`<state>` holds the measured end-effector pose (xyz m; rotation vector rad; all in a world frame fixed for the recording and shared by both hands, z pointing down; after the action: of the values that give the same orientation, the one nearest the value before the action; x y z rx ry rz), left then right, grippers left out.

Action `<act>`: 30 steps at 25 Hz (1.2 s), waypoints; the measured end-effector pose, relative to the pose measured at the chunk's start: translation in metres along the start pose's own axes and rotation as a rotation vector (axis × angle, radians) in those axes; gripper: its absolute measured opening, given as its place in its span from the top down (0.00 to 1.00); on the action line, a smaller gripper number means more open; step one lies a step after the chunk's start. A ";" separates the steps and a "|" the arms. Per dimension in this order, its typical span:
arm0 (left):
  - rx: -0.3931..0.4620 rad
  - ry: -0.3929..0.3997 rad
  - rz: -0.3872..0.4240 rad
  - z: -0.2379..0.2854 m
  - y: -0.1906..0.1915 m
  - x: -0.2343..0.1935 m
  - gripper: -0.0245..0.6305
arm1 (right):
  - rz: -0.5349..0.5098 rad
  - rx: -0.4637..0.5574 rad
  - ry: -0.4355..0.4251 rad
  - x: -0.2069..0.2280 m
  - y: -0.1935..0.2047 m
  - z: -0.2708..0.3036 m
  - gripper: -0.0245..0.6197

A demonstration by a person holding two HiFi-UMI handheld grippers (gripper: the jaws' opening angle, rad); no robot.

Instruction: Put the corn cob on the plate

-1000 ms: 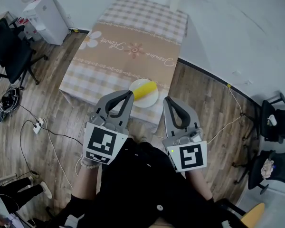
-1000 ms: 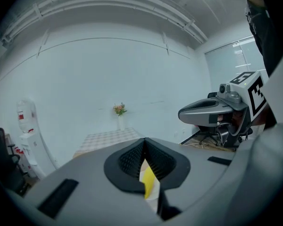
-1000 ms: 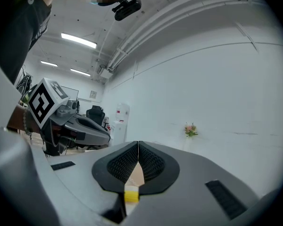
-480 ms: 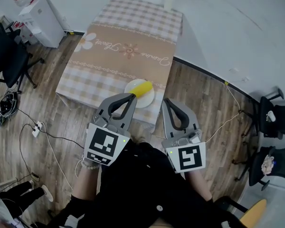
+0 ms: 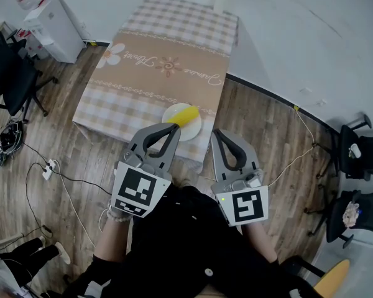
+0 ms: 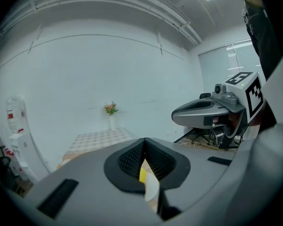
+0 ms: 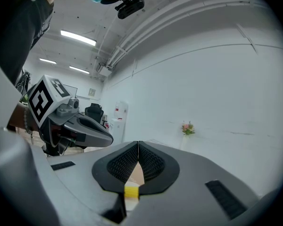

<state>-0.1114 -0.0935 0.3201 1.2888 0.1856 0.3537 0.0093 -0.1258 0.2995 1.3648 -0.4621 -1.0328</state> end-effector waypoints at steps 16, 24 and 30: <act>0.002 0.022 0.001 0.003 0.000 0.005 0.94 | -0.013 -0.001 -0.002 0.000 0.000 0.000 0.90; 0.000 0.023 0.001 0.004 0.002 0.004 0.94 | -0.011 -0.009 -0.008 -0.002 0.002 0.002 0.90; 0.001 0.024 0.000 0.005 0.002 0.004 0.94 | -0.011 -0.013 -0.013 -0.003 0.003 0.002 0.90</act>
<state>-0.1063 -0.0961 0.3238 1.2854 0.2064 0.3690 0.0070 -0.1250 0.3031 1.3508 -0.4574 -1.0530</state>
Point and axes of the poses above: the fingertips, and each gripper's own axes: z forward along the fingers, x to its right, y out of its underside, the point moved 5 cm from there along -z, backward along the fingers, and after that the axes turned 4 degrees about -z, right-handed, at the moved point
